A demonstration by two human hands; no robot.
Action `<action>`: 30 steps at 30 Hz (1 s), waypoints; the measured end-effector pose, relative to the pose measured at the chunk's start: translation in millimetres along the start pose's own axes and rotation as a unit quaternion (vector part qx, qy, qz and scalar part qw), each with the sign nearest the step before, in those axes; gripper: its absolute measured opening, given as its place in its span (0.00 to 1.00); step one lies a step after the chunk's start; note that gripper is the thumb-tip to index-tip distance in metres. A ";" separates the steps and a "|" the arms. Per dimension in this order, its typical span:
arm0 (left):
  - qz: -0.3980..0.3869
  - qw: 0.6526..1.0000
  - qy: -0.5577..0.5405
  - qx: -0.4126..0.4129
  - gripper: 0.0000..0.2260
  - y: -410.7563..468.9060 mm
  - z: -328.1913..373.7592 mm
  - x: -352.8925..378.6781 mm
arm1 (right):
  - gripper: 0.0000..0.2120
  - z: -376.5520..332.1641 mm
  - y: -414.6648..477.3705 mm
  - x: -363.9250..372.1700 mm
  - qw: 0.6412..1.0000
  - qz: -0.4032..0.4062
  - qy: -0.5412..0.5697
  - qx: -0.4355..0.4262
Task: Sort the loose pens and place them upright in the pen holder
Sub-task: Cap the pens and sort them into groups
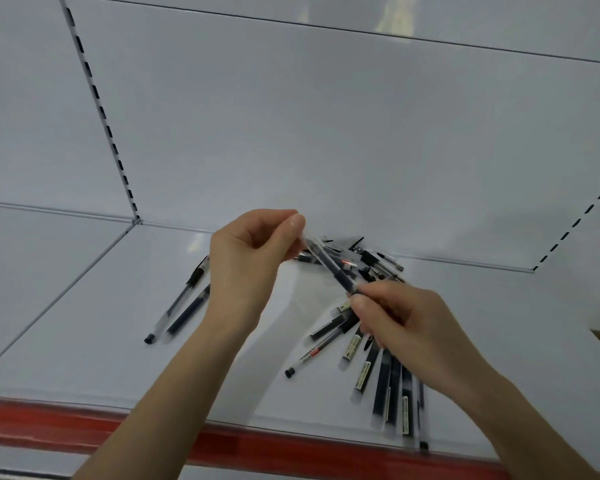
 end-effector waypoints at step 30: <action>-0.178 0.829 0.530 0.021 0.13 22.1 -60.3 -43.3 | 0.04 49.6 49.7 -16.1 0.971 0.011 -0.238 -0.030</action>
Point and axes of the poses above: each hand's wrist, its own y-axis towards the middle knuckle, its own x-axis out of the palm, z = x × y, the point moved 9 cm from there along y, towards the middle knuckle, and after that the axes turned 8 degrees about x, right-handed, at the moved point
